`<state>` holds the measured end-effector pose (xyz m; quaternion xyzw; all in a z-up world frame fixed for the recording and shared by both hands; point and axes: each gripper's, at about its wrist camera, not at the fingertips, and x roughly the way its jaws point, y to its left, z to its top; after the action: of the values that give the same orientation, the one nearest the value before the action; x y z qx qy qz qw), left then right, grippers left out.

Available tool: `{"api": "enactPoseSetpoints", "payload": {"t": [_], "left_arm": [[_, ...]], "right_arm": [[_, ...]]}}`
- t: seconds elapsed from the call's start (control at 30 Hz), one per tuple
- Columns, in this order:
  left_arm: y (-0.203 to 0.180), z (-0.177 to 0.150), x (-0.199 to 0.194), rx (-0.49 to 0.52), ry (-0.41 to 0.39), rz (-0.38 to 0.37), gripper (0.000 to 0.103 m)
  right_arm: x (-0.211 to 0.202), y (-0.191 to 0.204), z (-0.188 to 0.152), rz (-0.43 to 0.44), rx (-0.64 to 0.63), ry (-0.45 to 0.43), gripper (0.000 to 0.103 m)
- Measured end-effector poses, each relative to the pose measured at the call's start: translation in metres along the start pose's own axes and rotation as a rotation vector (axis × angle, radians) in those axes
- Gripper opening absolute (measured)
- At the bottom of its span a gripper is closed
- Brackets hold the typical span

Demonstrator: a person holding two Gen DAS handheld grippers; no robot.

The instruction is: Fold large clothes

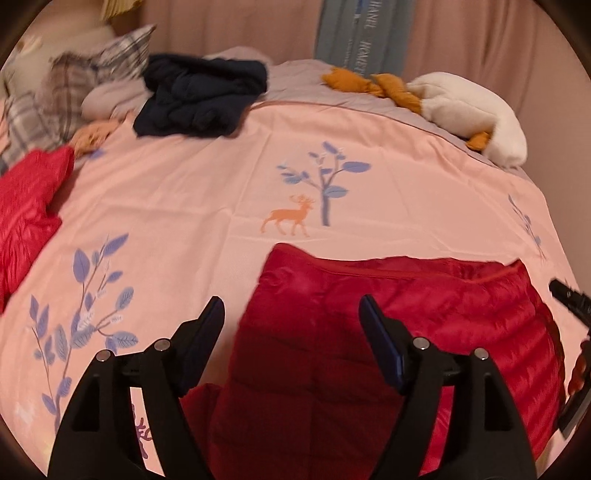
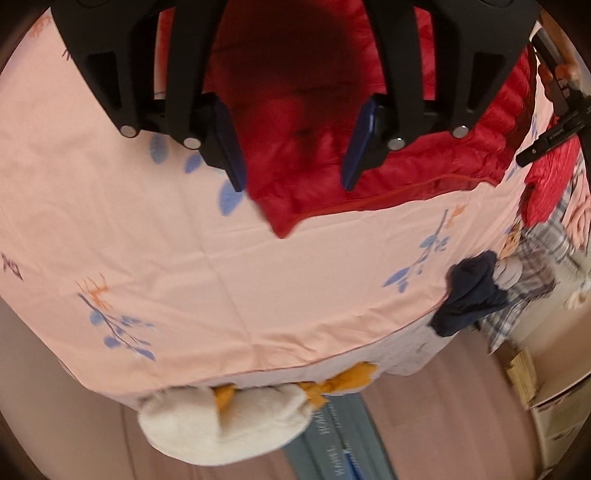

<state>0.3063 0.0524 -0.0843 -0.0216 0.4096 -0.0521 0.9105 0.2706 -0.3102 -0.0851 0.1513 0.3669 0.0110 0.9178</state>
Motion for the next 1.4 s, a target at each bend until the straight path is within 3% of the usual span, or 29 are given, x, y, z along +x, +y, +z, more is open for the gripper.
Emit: {"api": "enactPoseSetpoints", "payload": {"t": [0.33,0.53,0.6,0.7,1.4], "left_arm": [[-0.030,-0.004,0.013,0.088,-0.007,-0.009,0.076],[-0.044,-0.004,0.034,0.128,0.031,0.003,0.076],[-0.043,-0.005,0.038,0.122,0.045,0.000,0.076],[-0.038,-0.004,0.045,0.104,0.056,0.009,0.086],[-0.028,-0.003,0.048,0.067,0.066,0.023,0.086]], "right_arm": [[0.024,0.046,-0.009,0.024,-0.138,0.047,0.061],[0.048,0.064,-0.014,-0.036,-0.231,0.122,0.063],[0.053,0.060,-0.014,-0.041,-0.225,0.133,0.065],[0.061,0.049,-0.013,-0.050,-0.196,0.149,0.067],[0.063,0.022,-0.005,-0.093,-0.087,0.149,0.073]]}}
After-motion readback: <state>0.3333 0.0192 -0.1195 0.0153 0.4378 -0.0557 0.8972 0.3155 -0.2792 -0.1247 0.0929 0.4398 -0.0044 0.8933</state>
